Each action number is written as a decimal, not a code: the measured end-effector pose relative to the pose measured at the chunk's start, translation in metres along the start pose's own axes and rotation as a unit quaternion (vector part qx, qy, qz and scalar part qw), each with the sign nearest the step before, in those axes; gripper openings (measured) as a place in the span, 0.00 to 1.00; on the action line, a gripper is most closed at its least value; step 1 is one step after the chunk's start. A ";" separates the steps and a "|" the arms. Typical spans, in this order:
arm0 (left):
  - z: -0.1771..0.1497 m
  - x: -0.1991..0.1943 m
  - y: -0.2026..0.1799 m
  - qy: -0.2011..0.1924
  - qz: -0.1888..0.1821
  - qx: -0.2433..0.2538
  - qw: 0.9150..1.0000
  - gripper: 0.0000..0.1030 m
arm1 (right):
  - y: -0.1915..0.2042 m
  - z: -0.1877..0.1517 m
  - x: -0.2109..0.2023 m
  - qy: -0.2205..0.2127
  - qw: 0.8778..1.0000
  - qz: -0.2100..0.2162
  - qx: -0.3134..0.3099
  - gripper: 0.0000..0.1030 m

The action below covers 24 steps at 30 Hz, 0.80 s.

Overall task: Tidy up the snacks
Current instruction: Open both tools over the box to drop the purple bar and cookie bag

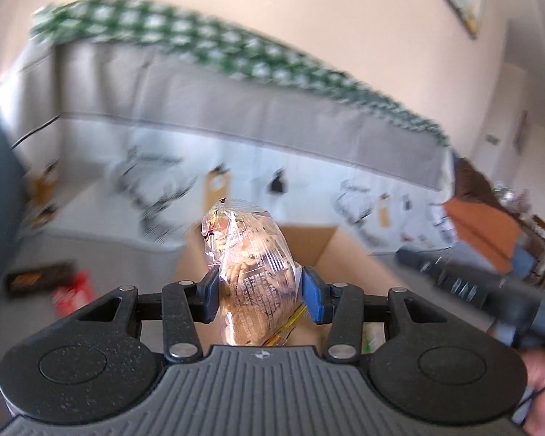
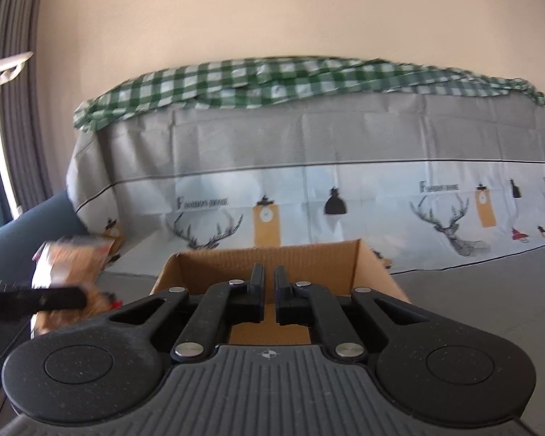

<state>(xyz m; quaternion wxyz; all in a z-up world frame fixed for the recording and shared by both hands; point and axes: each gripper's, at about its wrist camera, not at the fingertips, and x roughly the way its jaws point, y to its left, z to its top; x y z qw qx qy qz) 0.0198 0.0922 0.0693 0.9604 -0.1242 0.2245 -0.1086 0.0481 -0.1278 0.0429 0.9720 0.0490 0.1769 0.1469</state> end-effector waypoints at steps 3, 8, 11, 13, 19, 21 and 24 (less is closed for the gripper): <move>0.023 0.018 -0.021 -0.004 -0.046 0.005 0.999 0.50 | -0.007 0.003 -0.004 -0.016 0.999 -0.030 0.021 0.23; 0.058 0.052 -0.035 -0.011 -0.088 0.002 0.996 0.67 | -0.015 0.004 -0.007 -0.039 0.994 -0.078 0.058 0.63; 0.067 0.067 -0.016 -0.027 -0.077 -0.017 0.997 0.67 | -0.009 0.002 -0.003 -0.030 0.995 -0.076 0.057 0.64; 0.058 0.073 0.004 -0.041 -0.051 -0.014 0.998 0.67 | 0.000 0.001 0.000 -0.029 0.996 -0.072 0.039 0.65; 0.064 0.105 0.074 0.067 0.050 -0.039 0.996 0.61 | 0.034 -0.001 0.009 -0.021 0.998 -0.044 -0.029 0.68; 0.070 0.108 0.100 0.082 0.072 -0.058 0.992 0.61 | 0.044 -0.001 0.014 -0.013 0.999 -0.030 -0.043 0.68; 0.083 0.104 0.134 0.084 0.086 -0.062 0.991 0.61 | 0.066 -0.003 0.028 0.012 0.998 0.010 -0.063 0.68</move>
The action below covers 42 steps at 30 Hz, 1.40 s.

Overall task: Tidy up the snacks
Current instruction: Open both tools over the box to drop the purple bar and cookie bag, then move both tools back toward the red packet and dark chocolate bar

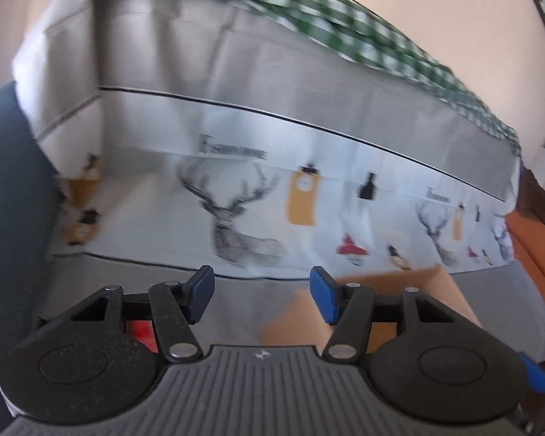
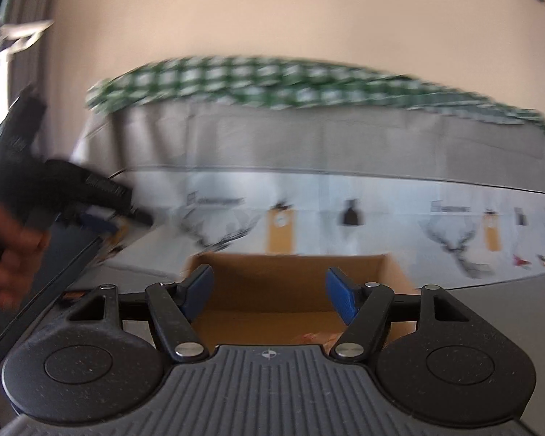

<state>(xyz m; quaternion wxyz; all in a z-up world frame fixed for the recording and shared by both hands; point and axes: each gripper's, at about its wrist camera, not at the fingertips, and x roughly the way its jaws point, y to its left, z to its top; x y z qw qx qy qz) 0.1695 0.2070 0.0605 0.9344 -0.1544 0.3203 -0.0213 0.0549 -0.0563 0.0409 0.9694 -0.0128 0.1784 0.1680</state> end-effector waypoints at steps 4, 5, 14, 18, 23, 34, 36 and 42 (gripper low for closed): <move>0.011 -0.001 0.036 0.004 0.029 0.005 1.000 0.60 | 0.043 0.011 0.022 0.024 0.998 0.056 -0.005 0.68; 0.012 -0.003 0.045 0.006 0.041 0.004 0.999 0.59 | 0.056 0.016 0.029 0.034 0.997 0.072 -0.003 0.68; 0.018 -0.011 0.088 0.011 0.069 -0.028 0.997 0.59 | 0.174 0.021 0.133 0.149 0.980 0.132 -0.017 0.75; 0.018 -0.012 0.097 0.012 0.075 -0.038 0.996 0.59 | 0.199 0.007 0.178 0.183 0.975 0.122 -0.040 0.89; 0.016 -0.009 0.105 0.018 0.079 -0.046 0.996 0.60 | 0.214 -0.026 0.220 0.249 0.960 0.104 -0.071 0.90; 0.014 -0.001 0.105 0.029 0.082 -0.040 0.995 0.60 | 0.222 -0.045 0.227 0.266 0.951 0.132 -0.082 0.48; 0.013 0.000 0.104 0.031 0.083 -0.039 0.995 0.60 | 0.222 -0.043 0.222 0.270 0.950 0.133 -0.081 0.47; 0.010 0.004 0.103 0.040 0.085 -0.028 0.995 0.60 | 0.225 -0.032 0.169 0.258 0.954 0.128 -0.081 0.46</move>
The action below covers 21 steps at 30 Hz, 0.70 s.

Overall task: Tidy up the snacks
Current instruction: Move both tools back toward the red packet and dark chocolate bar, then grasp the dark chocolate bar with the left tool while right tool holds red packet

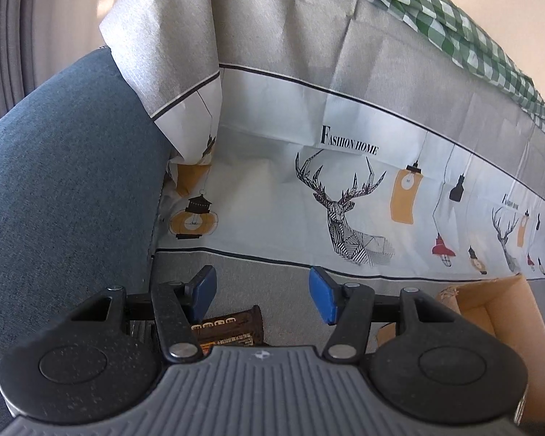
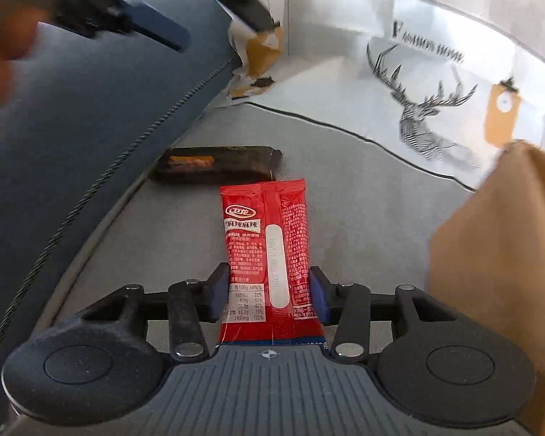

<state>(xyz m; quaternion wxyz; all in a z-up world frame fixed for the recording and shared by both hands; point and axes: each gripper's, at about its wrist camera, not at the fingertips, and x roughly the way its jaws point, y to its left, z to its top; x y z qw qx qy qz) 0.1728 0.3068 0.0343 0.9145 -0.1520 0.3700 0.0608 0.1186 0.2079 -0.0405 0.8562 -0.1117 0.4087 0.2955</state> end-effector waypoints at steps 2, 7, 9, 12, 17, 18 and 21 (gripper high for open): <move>-0.002 0.003 -0.002 0.005 0.003 0.006 1.000 0.60 | 0.009 -0.011 -0.021 -0.003 1.000 0.000 -0.001 0.46; -0.008 0.011 -0.011 0.018 0.015 0.033 0.999 0.62 | 0.020 -0.041 -0.054 0.003 1.000 0.009 0.015 0.46; -0.010 0.015 -0.015 0.022 0.021 0.049 0.998 0.66 | 0.022 -0.053 -0.056 0.003 1.000 0.011 0.020 0.46; -0.014 0.022 -0.019 0.031 0.030 0.067 0.997 0.67 | 0.025 -0.066 -0.050 -0.009 1.000 -0.001 0.015 0.46; -0.025 0.038 -0.023 0.058 0.042 0.104 0.992 0.73 | 0.027 -0.077 -0.032 -0.011 0.999 -0.012 0.030 0.46; -0.027 0.042 -0.024 0.065 0.046 0.113 0.990 0.74 | 0.026 -0.078 -0.030 -0.010 0.999 -0.012 0.033 0.47; -0.036 0.055 -0.023 0.086 0.054 0.135 0.986 0.81 | 0.022 -0.077 -0.027 -0.007 0.999 -0.020 0.042 0.49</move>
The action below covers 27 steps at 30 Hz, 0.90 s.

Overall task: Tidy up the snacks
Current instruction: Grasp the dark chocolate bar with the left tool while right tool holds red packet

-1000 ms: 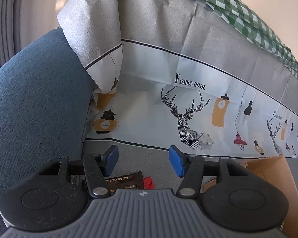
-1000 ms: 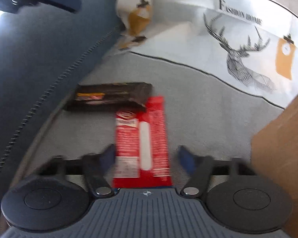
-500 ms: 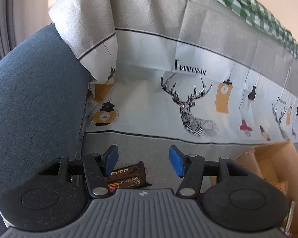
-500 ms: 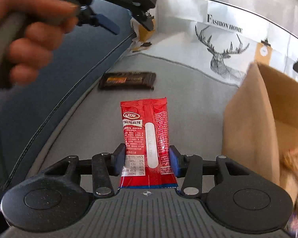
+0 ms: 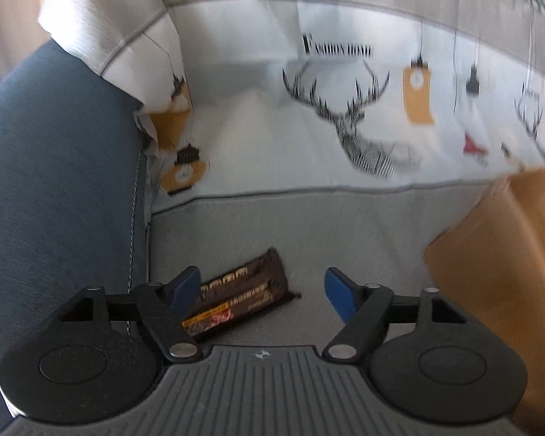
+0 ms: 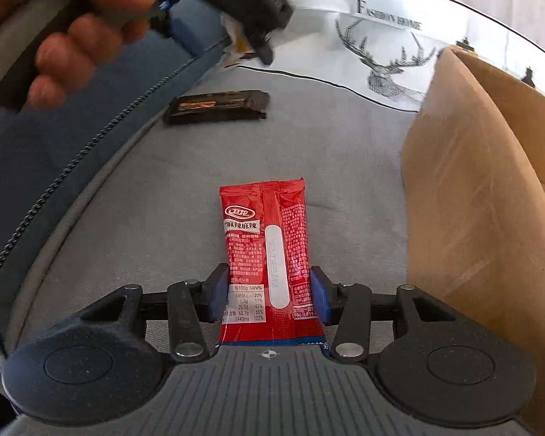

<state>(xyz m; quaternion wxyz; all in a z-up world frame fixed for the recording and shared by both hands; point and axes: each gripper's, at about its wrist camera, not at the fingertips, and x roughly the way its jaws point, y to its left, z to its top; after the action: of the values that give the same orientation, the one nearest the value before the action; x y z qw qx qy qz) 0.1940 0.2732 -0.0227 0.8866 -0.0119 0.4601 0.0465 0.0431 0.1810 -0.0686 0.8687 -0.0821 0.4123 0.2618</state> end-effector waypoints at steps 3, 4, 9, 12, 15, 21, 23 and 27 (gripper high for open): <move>-0.006 0.014 -0.001 0.019 0.013 0.020 1.000 0.83 | -0.005 -0.001 0.004 0.008 1.000 0.003 0.012 0.53; -0.007 0.018 -0.001 0.025 0.019 0.024 0.999 0.83 | -0.004 -0.001 0.006 0.009 1.000 0.002 0.011 0.55; -0.012 0.037 0.000 0.043 0.030 0.042 0.998 0.84 | -0.008 -0.001 0.010 0.017 1.000 0.012 0.020 0.56; -0.014 0.050 0.000 0.054 0.039 0.054 0.996 0.86 | -0.011 0.001 0.012 0.020 0.999 0.016 0.022 0.58; -0.014 0.057 0.000 0.054 0.039 0.060 0.996 0.90 | -0.010 0.001 0.013 0.021 0.999 0.019 0.020 0.59; -0.010 0.060 0.001 0.045 0.026 0.052 0.997 0.91 | -0.010 0.003 0.015 0.021 0.999 0.025 0.021 0.59; -0.009 0.060 0.003 0.044 0.022 0.047 0.998 0.90 | -0.009 0.003 0.014 0.021 0.999 0.026 0.020 0.59; -0.006 0.059 0.007 0.034 0.029 0.031 0.999 0.85 | -0.010 0.004 0.014 0.021 0.999 0.028 0.024 0.59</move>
<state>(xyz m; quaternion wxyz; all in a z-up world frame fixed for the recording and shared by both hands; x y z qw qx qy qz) 0.2222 0.2838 -0.0745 0.8688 0.0277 0.4911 0.0572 0.0580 0.1796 -0.0777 0.8537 -0.0556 0.4391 0.2744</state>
